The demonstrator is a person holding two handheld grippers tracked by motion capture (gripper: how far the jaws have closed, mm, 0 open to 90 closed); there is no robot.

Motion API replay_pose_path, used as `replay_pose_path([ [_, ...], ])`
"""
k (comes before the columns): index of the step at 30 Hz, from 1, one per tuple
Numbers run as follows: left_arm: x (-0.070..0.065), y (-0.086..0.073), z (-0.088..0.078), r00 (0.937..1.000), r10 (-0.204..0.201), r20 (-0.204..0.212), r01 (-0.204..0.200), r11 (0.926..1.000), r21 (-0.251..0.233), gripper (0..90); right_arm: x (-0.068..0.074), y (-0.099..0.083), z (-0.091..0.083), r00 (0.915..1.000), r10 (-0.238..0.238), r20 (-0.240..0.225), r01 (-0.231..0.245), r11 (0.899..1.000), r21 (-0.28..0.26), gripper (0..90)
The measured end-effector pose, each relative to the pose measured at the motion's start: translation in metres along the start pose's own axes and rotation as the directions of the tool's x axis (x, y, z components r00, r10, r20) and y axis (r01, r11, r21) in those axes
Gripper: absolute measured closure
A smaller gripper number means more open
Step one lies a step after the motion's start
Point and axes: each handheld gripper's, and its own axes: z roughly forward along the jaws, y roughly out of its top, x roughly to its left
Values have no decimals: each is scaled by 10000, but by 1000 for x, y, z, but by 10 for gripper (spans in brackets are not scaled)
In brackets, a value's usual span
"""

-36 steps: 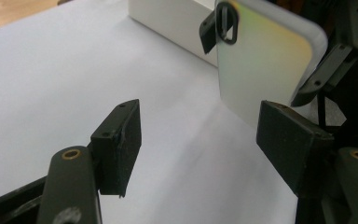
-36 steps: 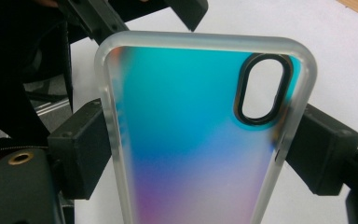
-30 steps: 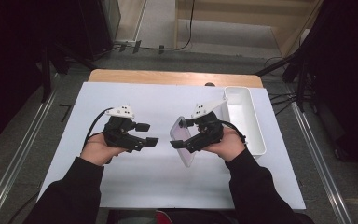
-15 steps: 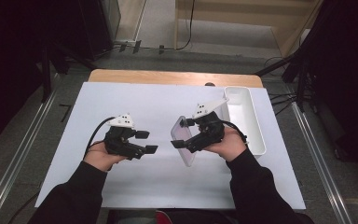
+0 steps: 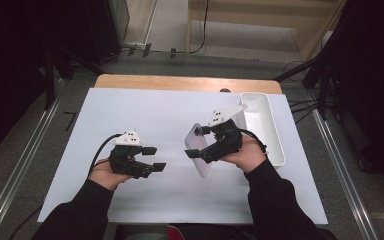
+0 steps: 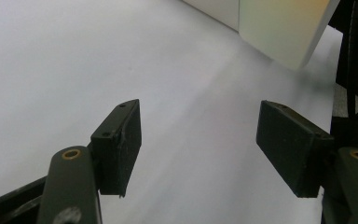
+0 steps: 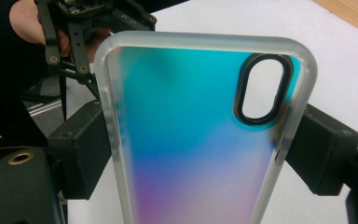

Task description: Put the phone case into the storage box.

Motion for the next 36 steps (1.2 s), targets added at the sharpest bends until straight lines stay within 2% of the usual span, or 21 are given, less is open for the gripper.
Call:
replay_pose_path([
  [14,0,-17,-4,9983,-279,-513,280,9996,20,309,0,1,-3,9992,271,298,-272,9996,51,148],
  [24,3,-27,-13,9908,-510,-1253,506,9987,-63,308,1,2,-6,9977,398,546,-404,9991,87,148],
  [27,4,-31,-16,9885,-651,-1364,639,9979,-130,309,2,3,-8,9970,455,630,-459,9989,39,148],
  [31,4,-33,-21,9866,-742,-1451,720,9972,-207,309,1,4,-12,9930,801,872,-797,9968,-79,148],
  [36,5,-35,-23,9854,-857,-1469,828,9962,-262,309,3,6,-17,9858,1009,1341,-990,9949,-205,148],
])
